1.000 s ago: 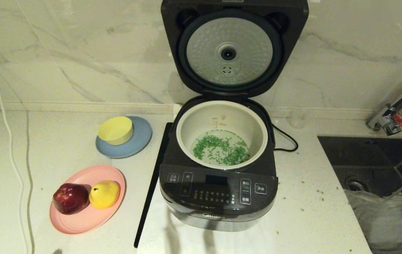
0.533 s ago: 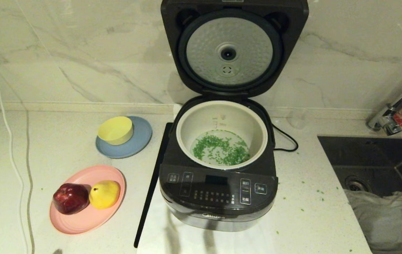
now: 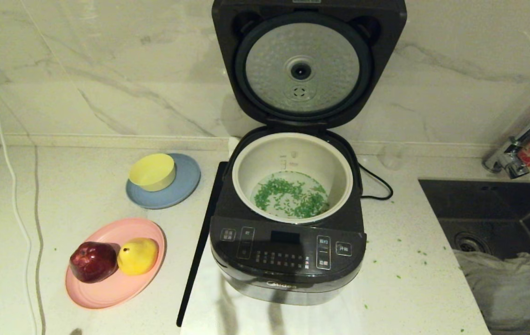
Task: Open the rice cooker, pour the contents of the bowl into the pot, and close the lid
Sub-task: Fill a bowl with water from the tap
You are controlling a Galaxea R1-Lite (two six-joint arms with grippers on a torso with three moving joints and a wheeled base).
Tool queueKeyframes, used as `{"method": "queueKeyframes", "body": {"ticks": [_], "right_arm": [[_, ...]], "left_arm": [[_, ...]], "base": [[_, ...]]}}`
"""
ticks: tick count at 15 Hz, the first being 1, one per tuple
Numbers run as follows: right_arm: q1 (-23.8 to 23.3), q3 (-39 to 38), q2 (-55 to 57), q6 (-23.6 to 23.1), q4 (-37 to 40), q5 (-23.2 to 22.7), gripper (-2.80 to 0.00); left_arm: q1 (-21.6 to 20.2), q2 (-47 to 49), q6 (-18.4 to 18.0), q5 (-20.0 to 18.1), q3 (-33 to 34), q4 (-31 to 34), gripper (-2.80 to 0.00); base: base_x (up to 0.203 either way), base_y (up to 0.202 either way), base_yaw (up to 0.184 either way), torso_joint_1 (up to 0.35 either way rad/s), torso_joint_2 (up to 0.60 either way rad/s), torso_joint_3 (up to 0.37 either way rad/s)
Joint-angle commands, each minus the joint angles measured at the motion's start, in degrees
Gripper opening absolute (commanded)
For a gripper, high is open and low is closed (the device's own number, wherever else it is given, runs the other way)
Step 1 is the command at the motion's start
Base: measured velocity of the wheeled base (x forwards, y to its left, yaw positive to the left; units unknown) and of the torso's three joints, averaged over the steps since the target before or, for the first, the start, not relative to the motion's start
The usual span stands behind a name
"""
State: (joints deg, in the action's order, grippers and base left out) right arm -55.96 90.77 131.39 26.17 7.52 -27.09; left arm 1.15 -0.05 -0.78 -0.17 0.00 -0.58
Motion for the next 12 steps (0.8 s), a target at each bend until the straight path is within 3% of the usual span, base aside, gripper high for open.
{"method": "queueKeyframes", "body": {"ticks": [1,5,12], "right_arm": [[0.9,1.0,0.7,0.3,0.0,-0.1,-2.8],[2.3,4.8,2.3,3.0,0.0,0.2,-2.8],[2.6,6.1,3.5,3.2,0.1,1.1,-2.8]], "left_arm": [[0.0,0.0,0.0,0.0,0.4,0.0,-2.8],[0.0,0.0,0.0,0.0,0.4,0.0,-2.8],[0.0,0.0,0.0,0.0,0.4,0.0,-2.8]], "base": [[0.0,0.0,0.0,0.0,0.0,0.0],[0.0,0.0,0.0,0.0,0.0,0.0],[0.0,0.0,0.0,0.0,0.0,0.0]]}}
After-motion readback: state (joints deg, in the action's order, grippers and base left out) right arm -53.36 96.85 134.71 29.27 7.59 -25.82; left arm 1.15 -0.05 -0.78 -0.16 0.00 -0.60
